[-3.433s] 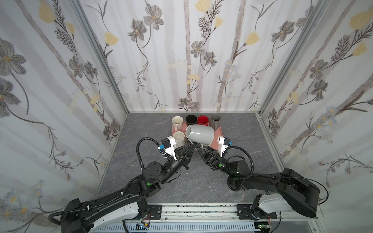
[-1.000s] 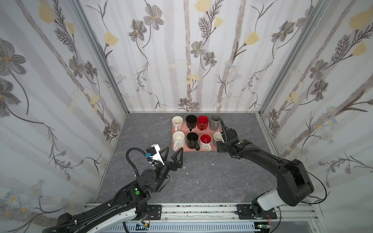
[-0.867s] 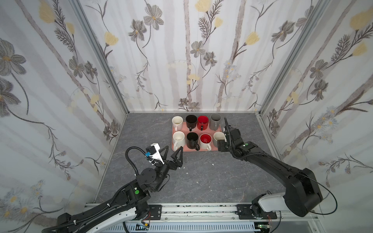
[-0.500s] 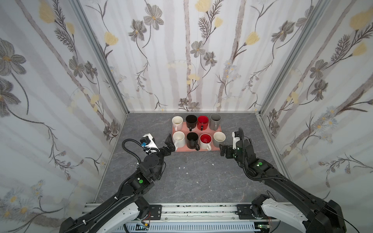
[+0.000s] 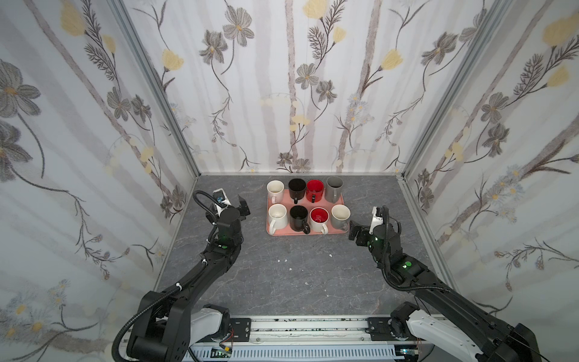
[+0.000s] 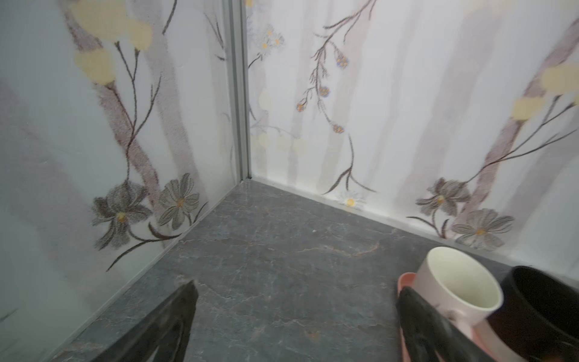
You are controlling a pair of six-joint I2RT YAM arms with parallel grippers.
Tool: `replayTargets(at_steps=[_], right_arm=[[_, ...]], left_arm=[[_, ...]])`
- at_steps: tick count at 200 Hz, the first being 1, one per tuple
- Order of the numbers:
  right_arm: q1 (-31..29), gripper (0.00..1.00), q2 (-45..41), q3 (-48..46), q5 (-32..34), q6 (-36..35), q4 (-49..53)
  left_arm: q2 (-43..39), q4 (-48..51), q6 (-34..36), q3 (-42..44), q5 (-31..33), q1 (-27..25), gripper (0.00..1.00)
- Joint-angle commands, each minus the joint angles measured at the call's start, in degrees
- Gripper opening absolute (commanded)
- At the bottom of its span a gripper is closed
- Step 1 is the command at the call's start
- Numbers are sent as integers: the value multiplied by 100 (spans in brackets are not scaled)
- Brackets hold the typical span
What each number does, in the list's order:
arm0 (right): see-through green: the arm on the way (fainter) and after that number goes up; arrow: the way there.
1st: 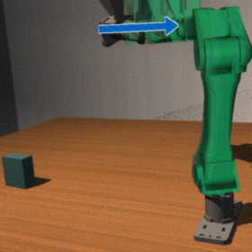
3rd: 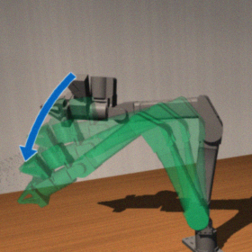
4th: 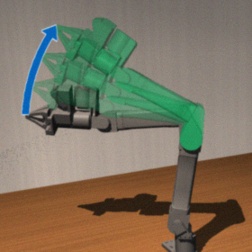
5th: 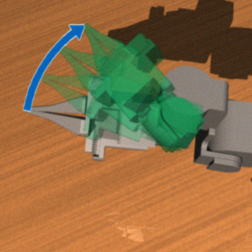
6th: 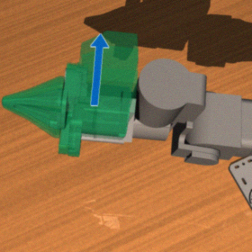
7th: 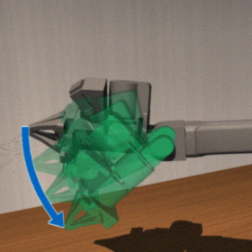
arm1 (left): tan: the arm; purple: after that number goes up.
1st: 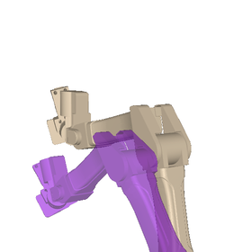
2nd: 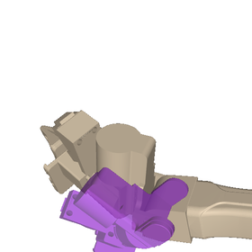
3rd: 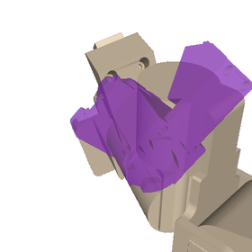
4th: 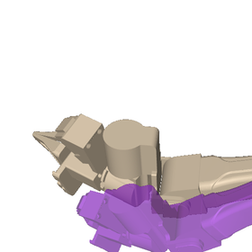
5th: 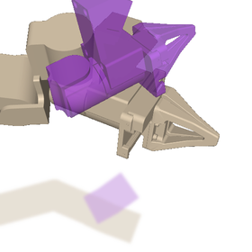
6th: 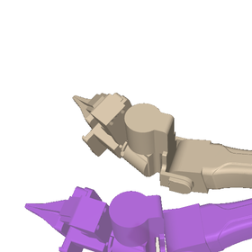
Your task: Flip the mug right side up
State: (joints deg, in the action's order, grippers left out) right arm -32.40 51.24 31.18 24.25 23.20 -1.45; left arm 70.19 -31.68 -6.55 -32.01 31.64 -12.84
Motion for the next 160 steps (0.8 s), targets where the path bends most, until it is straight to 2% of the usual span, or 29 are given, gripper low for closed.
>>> replayTargets(at_steps=[1,41,53,81,94,120,134,149,156,160], right_arm=[[33,100,-61,-82,12,-118,-329],[100,100,-103,-161,449,-69,-435],[132,100,-160,-241,518,-91,-578],[265,100,-293,-559,621,-35,-1149],[359,100,-317,-704,633,-64,-1474],[556,100,-253,-939,911,-82,-2121],[635,100,-214,-1061,1089,-24,-2405],[767,100,-160,-1164,1151,-377,-2856],[840,100,-112,-1164,1254,-607,-3021],[890,100,-89,-1150,1289,-766,-3099]], left_arm=[[459,-738,362,224,-415,291,100],[1122,-2571,761,1115,-607,385,100],[1312,-2866,723,1214,-866,443,100],[1868,-3605,829,1327,-987,423,100],[1881,-3549,623,1317,-1061,566,100],[1876,-3208,400,1188,-1827,891,100],[1867,-3419,405,1325,-2169,988,100],[1939,-3919,358,1616,-2493,1096,100],[2168,-4782,419,1870,-2383,1087,100],[2106,-4688,366,1875,-2229,1059,100]])
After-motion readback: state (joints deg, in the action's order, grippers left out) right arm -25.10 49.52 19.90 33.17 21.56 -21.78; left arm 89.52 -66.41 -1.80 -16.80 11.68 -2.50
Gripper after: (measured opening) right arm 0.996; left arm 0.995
